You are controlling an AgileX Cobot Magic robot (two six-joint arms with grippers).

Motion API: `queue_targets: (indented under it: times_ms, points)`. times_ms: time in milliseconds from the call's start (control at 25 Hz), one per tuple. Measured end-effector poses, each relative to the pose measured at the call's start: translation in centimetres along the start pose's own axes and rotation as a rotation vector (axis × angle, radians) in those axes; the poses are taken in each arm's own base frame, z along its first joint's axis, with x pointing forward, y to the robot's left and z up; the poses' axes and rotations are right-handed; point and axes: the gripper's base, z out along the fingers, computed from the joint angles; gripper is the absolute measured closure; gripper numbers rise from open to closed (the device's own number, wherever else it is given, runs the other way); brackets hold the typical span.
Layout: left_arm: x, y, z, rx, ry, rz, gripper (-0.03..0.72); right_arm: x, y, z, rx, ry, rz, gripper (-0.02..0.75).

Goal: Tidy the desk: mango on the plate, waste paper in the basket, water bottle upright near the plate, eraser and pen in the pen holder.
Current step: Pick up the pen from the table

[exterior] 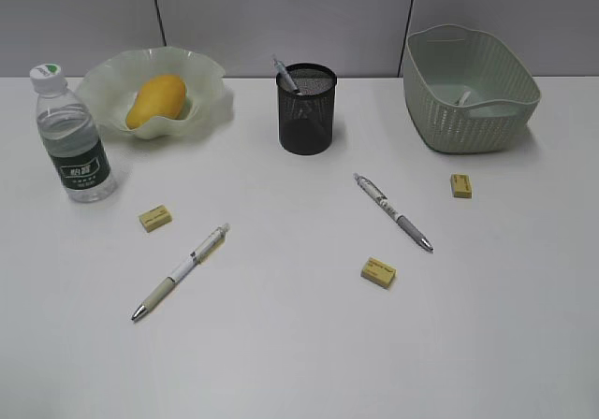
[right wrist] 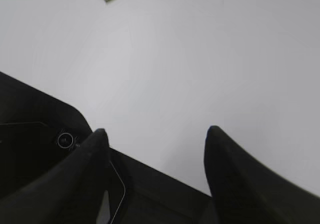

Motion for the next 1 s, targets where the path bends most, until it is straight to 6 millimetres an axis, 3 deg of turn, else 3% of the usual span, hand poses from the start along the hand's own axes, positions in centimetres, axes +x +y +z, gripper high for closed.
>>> queue_targets:
  times_ms: [240,480,600,800,1000]
  points:
    - [-1.6,0.0,0.5,0.0,-0.071,0.002,0.323,2.0,-0.1,-1.8,0.01,-0.154,-0.002,0.26]
    - [-4.8,-0.1,3.4,0.012,0.004,-0.009,0.323,2.2,-0.1,-2.3,0.014,-0.199,-0.002,0.26]
    - [-7.1,-0.3,5.8,0.04,0.067,-0.005,0.323,2.2,-0.1,-2.3,0.014,-0.198,-0.003,0.26]
    - [-10.8,-0.7,11.4,0.098,0.207,-0.048,0.323,2.2,-0.1,-2.3,0.016,-0.199,-0.004,0.26]
    - [-13.0,-3.0,16.3,0.171,0.304,0.022,0.323,2.2,-0.1,-2.3,0.016,-0.199,-0.004,0.26]
